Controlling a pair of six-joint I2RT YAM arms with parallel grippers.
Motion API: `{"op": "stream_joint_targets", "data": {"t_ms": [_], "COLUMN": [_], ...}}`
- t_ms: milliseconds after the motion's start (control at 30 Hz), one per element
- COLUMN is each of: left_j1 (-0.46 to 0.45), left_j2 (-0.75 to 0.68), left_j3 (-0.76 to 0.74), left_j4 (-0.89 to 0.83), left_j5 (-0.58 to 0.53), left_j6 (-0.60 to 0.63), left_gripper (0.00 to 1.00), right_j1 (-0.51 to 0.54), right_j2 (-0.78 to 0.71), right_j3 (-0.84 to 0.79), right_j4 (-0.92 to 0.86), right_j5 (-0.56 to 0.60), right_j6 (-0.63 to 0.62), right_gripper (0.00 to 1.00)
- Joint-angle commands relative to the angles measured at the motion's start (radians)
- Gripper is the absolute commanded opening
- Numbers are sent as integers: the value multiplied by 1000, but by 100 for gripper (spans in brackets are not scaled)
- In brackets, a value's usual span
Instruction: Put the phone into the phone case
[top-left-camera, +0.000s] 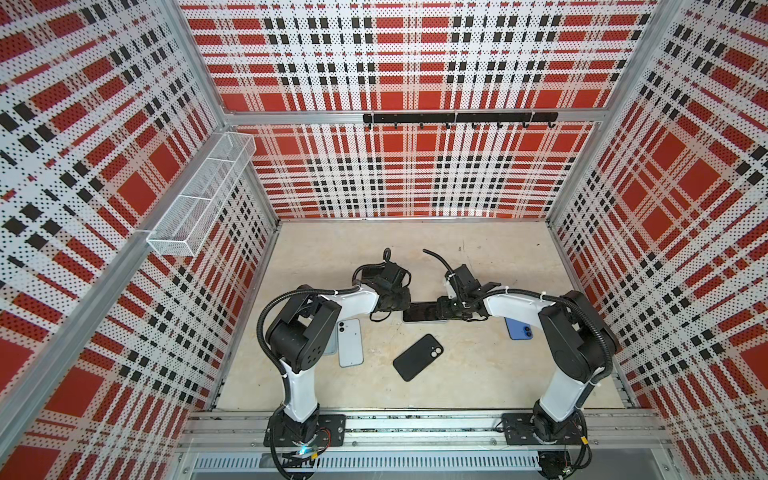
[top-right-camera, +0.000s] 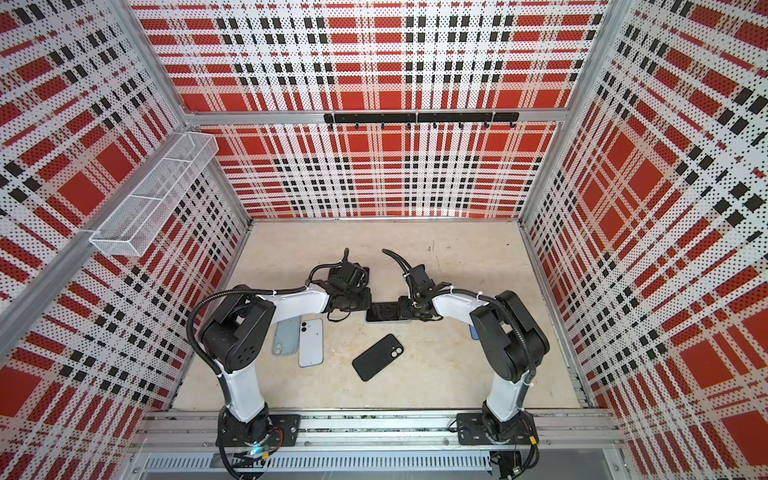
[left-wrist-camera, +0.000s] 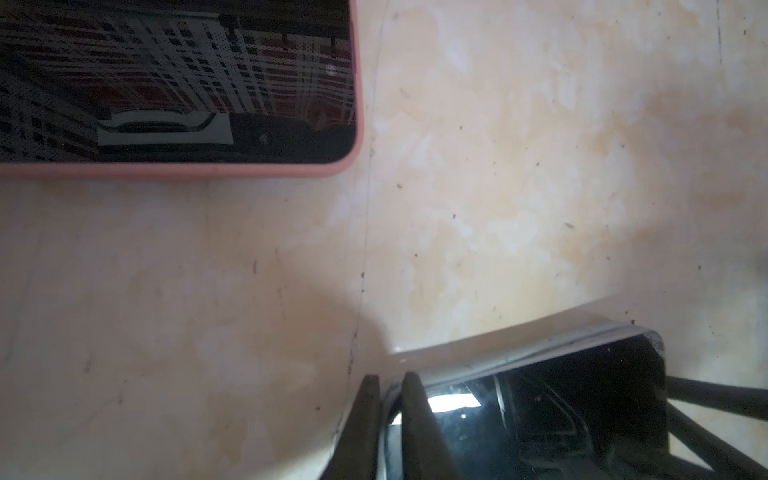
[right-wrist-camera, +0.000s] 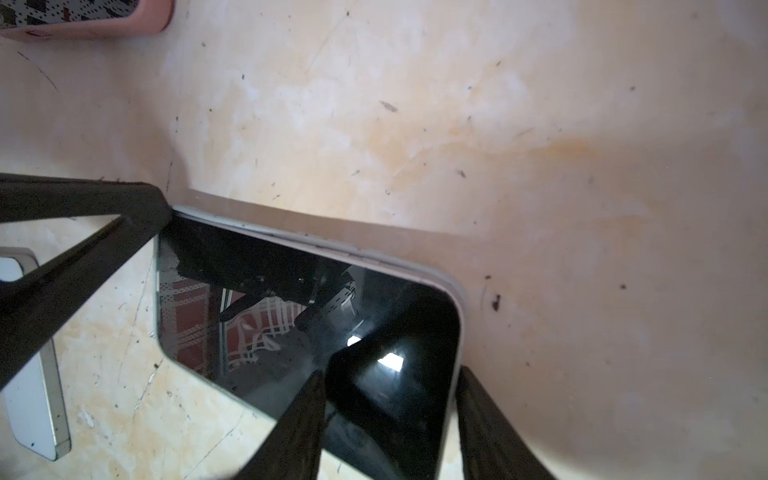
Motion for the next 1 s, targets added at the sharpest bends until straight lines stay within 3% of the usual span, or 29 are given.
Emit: {"op": "stream_joint_targets", "data": {"t_ms": [0,333,667,967], "left_j1": [20,77,65,73], "left_j2": [64,-214,-110,-90], "left_j3": [-105,-178,-284,-323], "left_j4": [-182,-38,287,353], "left_j5": [-39,171,405,415], "left_j6": [10,-4,-138,-157], "left_gripper": [18,53,54,54], "right_j1": [2,-43,-103,-135], "right_j2": [-35,-84,-62,16], "right_j3": [-20,-97,-169,-206], "right_j4": [-9,76,204,387], "right_j5": [2,-180,-302,-495], "right_j6": [0,18,61,92], "right_gripper": [56,63,63,64]}}
